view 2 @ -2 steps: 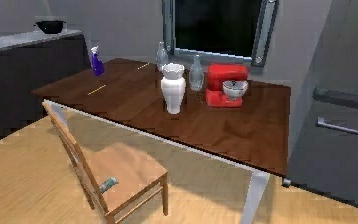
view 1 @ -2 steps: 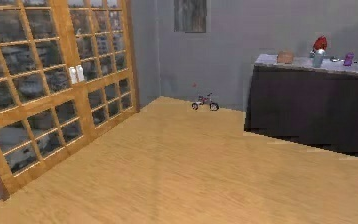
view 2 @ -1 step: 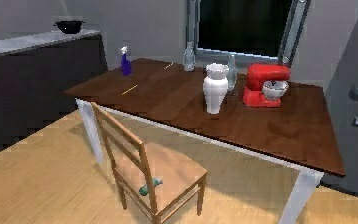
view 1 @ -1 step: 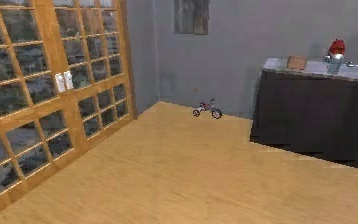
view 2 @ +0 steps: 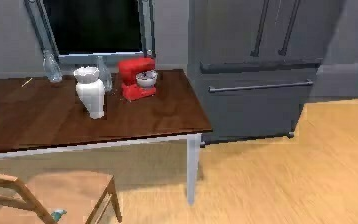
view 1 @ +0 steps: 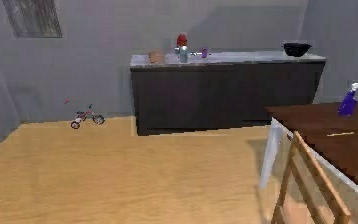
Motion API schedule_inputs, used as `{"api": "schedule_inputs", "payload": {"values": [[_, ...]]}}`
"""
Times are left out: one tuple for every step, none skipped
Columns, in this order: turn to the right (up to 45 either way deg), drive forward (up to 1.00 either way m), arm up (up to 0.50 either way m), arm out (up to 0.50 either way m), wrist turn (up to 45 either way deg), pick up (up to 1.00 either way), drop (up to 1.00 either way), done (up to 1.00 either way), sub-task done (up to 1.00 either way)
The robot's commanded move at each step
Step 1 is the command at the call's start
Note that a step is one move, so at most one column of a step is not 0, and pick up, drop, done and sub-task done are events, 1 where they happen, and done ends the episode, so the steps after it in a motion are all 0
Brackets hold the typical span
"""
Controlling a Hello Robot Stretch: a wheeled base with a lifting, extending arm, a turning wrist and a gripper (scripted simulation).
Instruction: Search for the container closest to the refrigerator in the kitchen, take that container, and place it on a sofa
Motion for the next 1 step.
{"api": "schedule_inputs", "payload": {"values": [[0.0,1.0,0.0,0.0,0.0,0.0,0.0,0.0,0.0]]}}
